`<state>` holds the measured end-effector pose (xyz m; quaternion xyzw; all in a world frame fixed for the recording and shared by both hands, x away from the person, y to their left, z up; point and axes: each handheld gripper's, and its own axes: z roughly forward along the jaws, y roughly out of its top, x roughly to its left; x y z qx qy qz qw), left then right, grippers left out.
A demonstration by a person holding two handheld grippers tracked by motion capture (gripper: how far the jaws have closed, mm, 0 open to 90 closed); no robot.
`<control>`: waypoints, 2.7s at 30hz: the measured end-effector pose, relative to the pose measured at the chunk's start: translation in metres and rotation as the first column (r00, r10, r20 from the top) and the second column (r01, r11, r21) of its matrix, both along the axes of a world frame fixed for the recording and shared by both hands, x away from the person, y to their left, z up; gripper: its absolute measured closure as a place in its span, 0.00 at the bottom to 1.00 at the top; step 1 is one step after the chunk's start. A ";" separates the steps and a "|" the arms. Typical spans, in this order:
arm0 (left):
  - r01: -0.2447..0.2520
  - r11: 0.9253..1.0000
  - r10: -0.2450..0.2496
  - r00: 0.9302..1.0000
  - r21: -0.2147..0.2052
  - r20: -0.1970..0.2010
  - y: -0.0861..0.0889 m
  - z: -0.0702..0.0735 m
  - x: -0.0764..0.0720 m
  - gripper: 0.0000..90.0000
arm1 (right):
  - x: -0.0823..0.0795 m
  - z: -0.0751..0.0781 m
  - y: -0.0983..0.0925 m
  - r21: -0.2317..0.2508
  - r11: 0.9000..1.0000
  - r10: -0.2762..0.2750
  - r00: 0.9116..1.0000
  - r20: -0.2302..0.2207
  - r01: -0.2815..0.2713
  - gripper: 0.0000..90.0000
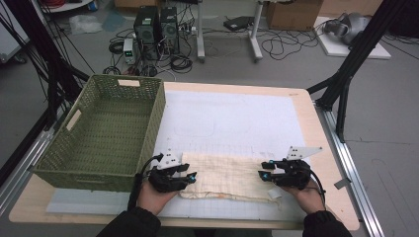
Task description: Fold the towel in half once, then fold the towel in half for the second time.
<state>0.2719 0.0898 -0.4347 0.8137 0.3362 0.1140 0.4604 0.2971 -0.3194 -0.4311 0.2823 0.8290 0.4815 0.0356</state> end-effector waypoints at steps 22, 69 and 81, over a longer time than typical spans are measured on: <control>-0.017 1.000 0.017 1.000 0.024 0.009 -0.001 -0.003 0.000 0.58 | -0.003 -0.004 -0.001 -0.092 0.996 -0.014 1.000 0.023 0.016 0.61; -0.299 0.949 0.302 0.953 0.101 -0.018 -0.015 -0.005 0.054 0.79 | 0.047 0.002 -0.015 -0.169 0.975 -0.154 0.987 -0.047 0.144 0.70; -0.316 0.939 0.324 0.945 0.136 -0.039 -0.016 -0.010 0.056 0.73 | 0.050 -0.008 -0.007 -0.235 0.970 -0.080 0.992 -0.094 0.057 0.80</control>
